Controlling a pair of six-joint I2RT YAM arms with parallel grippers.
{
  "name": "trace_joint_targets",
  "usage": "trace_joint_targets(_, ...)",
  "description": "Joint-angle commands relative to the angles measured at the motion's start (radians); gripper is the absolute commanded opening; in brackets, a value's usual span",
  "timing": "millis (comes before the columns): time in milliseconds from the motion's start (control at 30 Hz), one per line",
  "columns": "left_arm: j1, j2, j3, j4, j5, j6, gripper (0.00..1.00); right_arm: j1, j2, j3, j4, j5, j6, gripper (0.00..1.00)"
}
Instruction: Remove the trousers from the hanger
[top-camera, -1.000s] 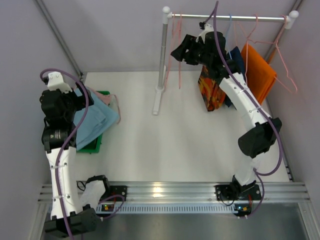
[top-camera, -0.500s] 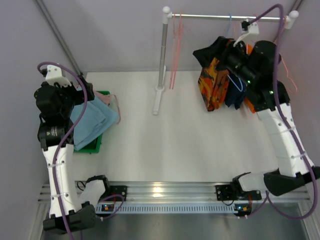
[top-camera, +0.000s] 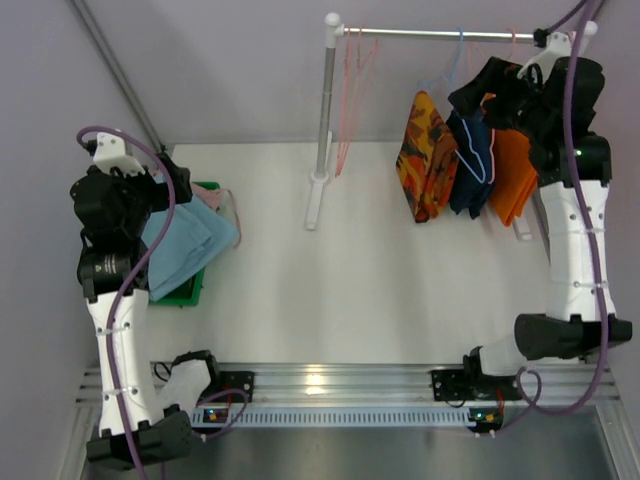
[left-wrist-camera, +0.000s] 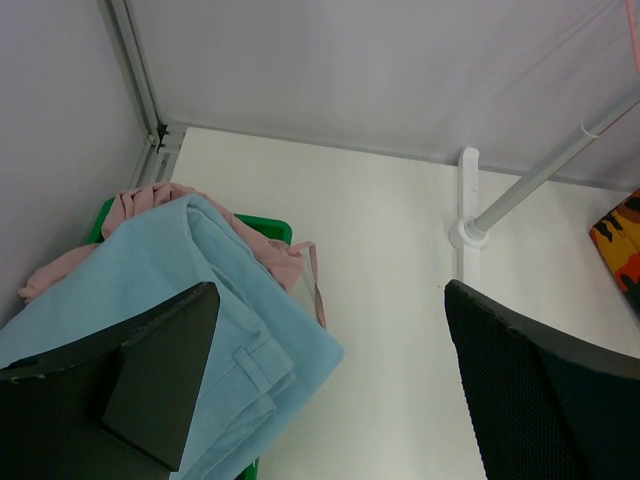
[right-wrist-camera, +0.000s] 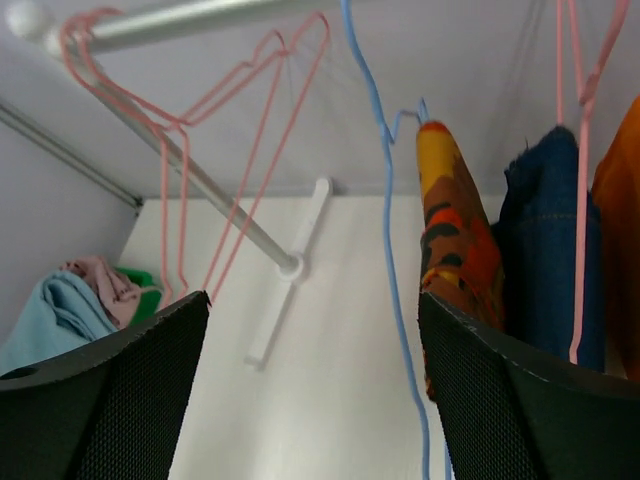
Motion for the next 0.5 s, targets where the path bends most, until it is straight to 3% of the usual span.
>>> trace_joint_targets(0,0.004,-0.035,-0.021,0.064,0.016,-0.020,0.99,-0.055,0.070,0.010,-0.115,-0.084,-0.009,0.82)
trace_joint_targets(233,0.004,-0.041,-0.032,0.067,0.032,-0.039,0.99,-0.068,0.168,0.029,-0.074,-0.157,0.026,0.80)
trace_joint_targets(433,0.004,-0.038,-0.055,0.073,0.027,-0.043,0.99,-0.068,0.219,0.031,0.004,-0.329,0.112,0.64)
trace_joint_targets(467,0.004,-0.036,-0.060,0.074,0.028,-0.043,0.99,-0.068,0.225,0.028,0.024,-0.341,0.124,0.56)
